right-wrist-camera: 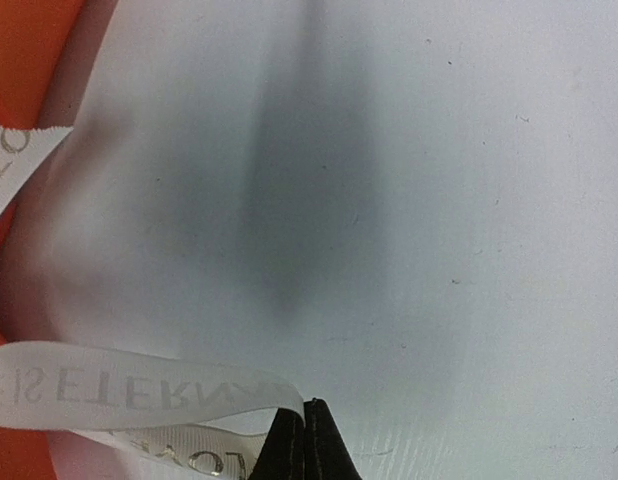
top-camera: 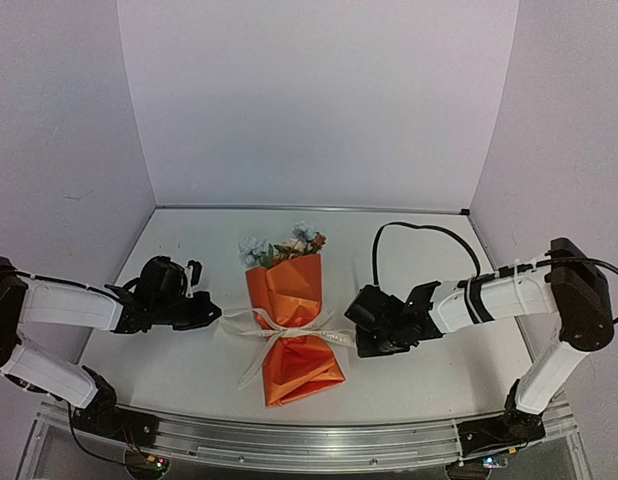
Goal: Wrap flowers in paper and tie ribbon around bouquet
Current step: Tie the half-tied ribbon around the folded bouquet.
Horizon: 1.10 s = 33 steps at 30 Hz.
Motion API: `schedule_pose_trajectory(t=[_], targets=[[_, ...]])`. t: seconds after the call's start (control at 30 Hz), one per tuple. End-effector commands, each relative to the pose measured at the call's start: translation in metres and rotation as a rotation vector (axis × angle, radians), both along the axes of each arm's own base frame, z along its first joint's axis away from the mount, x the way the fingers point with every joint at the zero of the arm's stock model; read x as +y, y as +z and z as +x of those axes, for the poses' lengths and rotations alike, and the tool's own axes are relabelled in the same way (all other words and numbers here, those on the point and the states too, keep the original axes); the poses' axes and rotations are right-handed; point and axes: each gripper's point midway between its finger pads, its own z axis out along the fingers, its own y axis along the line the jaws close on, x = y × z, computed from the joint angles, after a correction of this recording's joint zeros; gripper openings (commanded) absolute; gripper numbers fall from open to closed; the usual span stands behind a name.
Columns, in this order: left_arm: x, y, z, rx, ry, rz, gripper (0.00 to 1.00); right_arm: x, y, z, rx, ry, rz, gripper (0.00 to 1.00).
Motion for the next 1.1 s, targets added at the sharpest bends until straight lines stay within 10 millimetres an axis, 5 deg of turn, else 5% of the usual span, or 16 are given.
schedule_pose_trajectory(t=[0.0, 0.1, 0.23, 0.4, 0.63, 0.73, 1.07], targets=[[-0.039, 0.045, 0.011, -0.112, -0.161, -0.152, 0.0, 0.019, 0.015, 0.004, -0.016, 0.038, 0.026, 0.0], [-0.045, 0.044, 0.006, -0.07, -0.176, -0.196, 0.05, 0.026, 0.018, 0.003, -0.016, 0.051, 0.045, 0.0], [-0.037, 0.037, -0.001, 0.013, -0.087, -0.228, 0.32, 0.033, 0.022, 0.002, -0.013, 0.061, 0.063, 0.0], [-0.014, 0.032, -0.013, 0.091, 0.049, -0.219, 0.51, 0.037, 0.023, 0.001, -0.013, 0.068, 0.071, 0.0], [0.006, 0.007, -0.047, 0.276, 0.299, -0.254, 0.53, 0.038, 0.026, 0.001, -0.021, 0.075, 0.082, 0.0], [-0.004, 0.006, -0.059, 0.319, 0.391, -0.317, 0.53, 0.037, 0.025, -0.001, -0.023, 0.08, 0.08, 0.0], [-0.044, -0.005, -0.046, 0.426, 0.623, -0.556, 0.54, 0.034, 0.023, -0.002, -0.033, 0.095, 0.081, 0.0]])
